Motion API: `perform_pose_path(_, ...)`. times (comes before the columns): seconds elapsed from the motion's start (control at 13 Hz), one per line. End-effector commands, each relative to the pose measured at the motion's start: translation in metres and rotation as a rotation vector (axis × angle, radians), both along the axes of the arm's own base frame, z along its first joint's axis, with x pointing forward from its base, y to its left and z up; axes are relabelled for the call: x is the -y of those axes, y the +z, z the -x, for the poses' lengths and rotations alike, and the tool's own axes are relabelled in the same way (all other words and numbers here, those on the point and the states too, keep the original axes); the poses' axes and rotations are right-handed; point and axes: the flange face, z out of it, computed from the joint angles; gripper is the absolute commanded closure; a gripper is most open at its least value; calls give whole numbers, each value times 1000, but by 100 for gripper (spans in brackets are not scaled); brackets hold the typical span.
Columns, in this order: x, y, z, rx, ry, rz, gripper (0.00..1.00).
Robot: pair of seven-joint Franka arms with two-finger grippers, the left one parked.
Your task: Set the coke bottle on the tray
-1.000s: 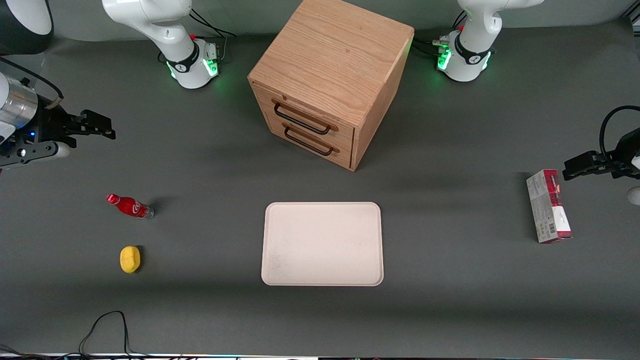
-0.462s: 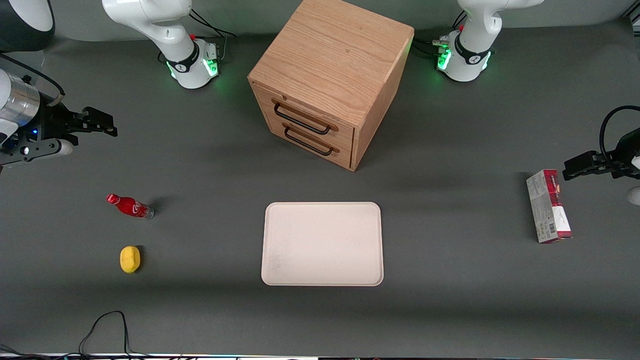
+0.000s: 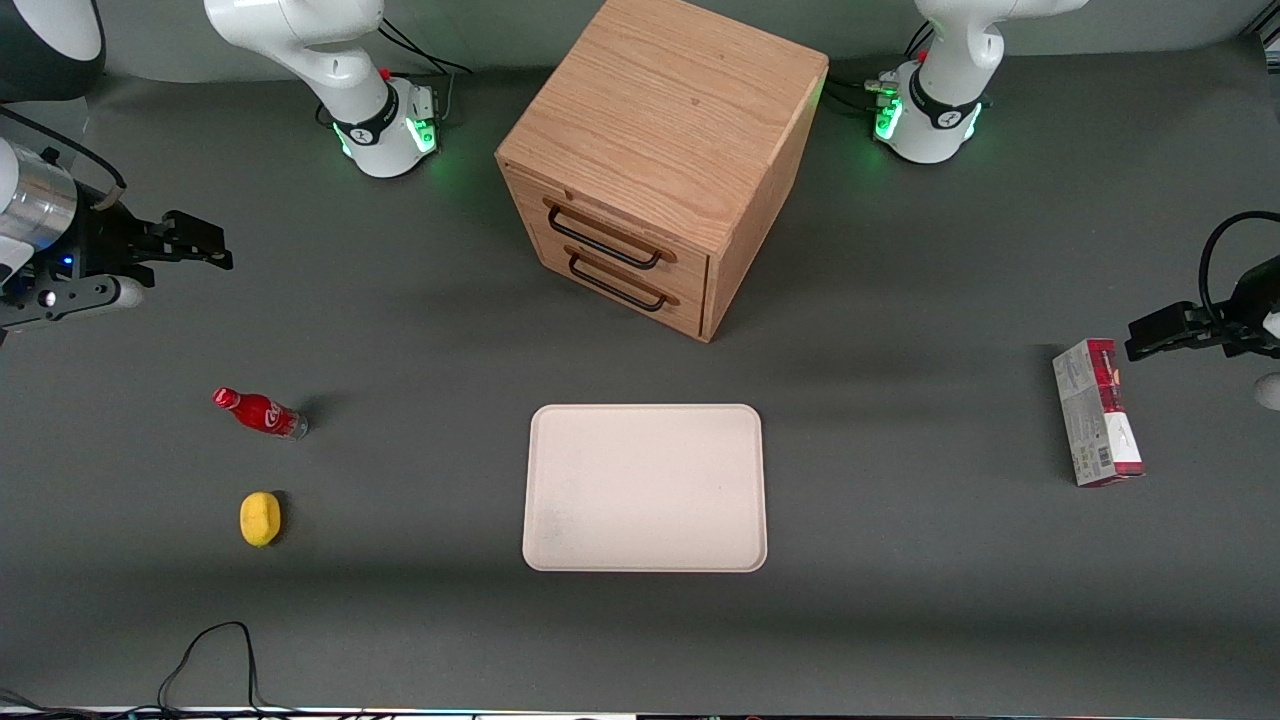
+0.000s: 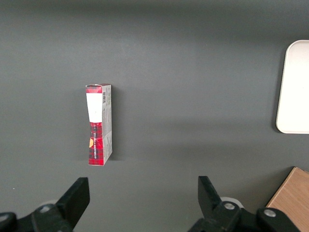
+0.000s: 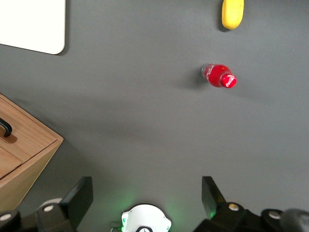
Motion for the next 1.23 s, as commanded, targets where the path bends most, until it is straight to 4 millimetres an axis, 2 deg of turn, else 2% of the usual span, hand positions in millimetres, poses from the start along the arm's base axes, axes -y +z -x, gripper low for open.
perform_pose_path(0.0,58,15,8,-10,22,2,0)
perform_pose_path(0.15,106,26,14,12,22,7,0)
perform_pose_path(0.23,121,34,17,24,25,11,0)
perform_pose_path(0.38,126,44,24,-6,38,38,0)
perform_pose_path(0.54,125,41,23,-12,37,39,0)
perform_pose_path(0.77,112,15,13,-17,52,37,0)
perform_pose_path(1.15,111,-63,-2,41,67,38,0)
